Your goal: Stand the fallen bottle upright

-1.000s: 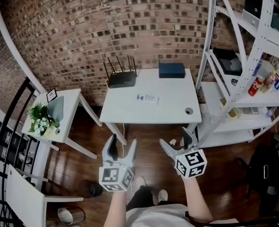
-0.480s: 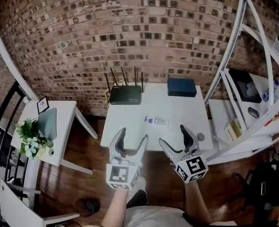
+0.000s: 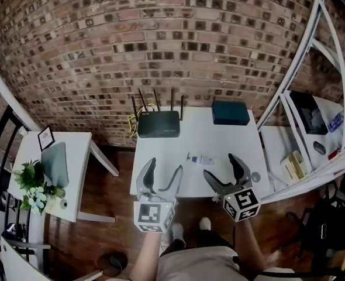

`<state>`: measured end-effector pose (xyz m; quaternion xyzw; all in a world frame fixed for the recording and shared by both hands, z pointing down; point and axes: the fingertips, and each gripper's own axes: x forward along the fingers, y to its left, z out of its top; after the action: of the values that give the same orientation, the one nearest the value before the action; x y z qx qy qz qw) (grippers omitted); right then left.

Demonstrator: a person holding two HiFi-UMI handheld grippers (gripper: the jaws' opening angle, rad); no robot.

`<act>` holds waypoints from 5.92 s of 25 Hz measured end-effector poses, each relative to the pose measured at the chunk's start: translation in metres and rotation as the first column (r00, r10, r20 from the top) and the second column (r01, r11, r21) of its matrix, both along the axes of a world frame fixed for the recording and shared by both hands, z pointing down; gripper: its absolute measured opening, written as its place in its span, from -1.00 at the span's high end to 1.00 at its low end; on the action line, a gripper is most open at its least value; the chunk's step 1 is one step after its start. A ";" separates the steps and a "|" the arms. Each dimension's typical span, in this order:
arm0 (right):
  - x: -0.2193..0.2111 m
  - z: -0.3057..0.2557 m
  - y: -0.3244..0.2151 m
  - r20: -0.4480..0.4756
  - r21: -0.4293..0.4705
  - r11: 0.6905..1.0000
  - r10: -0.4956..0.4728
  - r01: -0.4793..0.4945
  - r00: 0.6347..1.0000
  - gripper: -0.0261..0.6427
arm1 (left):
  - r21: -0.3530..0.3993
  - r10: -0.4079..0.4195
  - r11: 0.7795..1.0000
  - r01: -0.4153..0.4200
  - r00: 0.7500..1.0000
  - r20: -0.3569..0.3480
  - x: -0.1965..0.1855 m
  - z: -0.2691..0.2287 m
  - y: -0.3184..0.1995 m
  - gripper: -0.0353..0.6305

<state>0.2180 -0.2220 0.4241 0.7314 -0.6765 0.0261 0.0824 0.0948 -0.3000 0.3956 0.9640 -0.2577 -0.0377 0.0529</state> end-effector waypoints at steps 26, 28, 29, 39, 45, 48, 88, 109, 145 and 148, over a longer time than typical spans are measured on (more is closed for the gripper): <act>0.062 0.264 -0.112 0.110 -0.814 0.434 -0.537 0.386 0.837 -0.27 | -0.191 -0.108 0.973 0.128 0.988 0.111 -0.002 0.098 -0.059 -0.11; 0.062 0.281 -0.120 0.137 -0.835 0.376 -0.566 0.402 0.813 -0.27 | -0.203 -0.127 0.968 0.150 0.984 0.124 -0.004 0.104 -0.060 -0.11; 0.061 0.289 -0.125 0.155 -0.841 0.351 -0.573 0.411 0.805 -0.27 | -0.210 -0.139 0.964 0.164 0.982 0.131 -0.006 0.107 -0.060 -0.11; 0.073 0.355 -0.153 0.198 -0.912 0.186 -0.582 0.366 0.789 -0.27 | -0.254 -0.225 0.931 0.263 0.959 0.171 -0.025 0.133 -0.072 -0.11; 0.075 0.375 -0.157 0.214 -0.938 0.105 -0.574 0.330 0.790 -0.27 | -0.254 -0.257 0.920 0.299 0.948 0.185 -0.032 0.136 -0.072 -0.11; 0.075 0.376 -0.159 0.212 -0.946 0.084 -0.571 0.314 0.793 -0.24 | -0.265 -0.273 0.911 0.316 0.944 0.184 -0.036 0.139 -0.071 -0.11; 0.162 0.239 -0.033 0.159 -0.535 0.840 -0.003 0.088 0.987 0.58 | -0.185 0.076 0.981 -0.054 0.990 0.119 0.115 0.082 -0.039 -0.11; 0.149 0.200 0.035 0.193 -0.290 0.911 0.356 -0.294 0.914 0.05 | -0.158 0.242 0.961 -0.226 0.966 0.090 0.114 0.073 0.003 -0.11; -0.027 -0.045 0.349 0.048 0.242 0.930 0.273 -0.276 0.961 -0.35 | 0.010 0.100 0.995 -0.100 0.995 0.018 -0.025 -0.004 0.324 -0.12; -0.034 -0.053 0.359 0.030 0.251 0.935 0.250 -0.250 0.968 -0.35 | 0.026 0.056 0.998 -0.057 0.998 0.020 -0.039 -0.012 0.339 -0.12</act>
<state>0.1838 0.1366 0.3711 0.8159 -0.5757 -0.0512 -0.0147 0.0562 0.0387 0.3839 0.9719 -0.2303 -0.0305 0.0390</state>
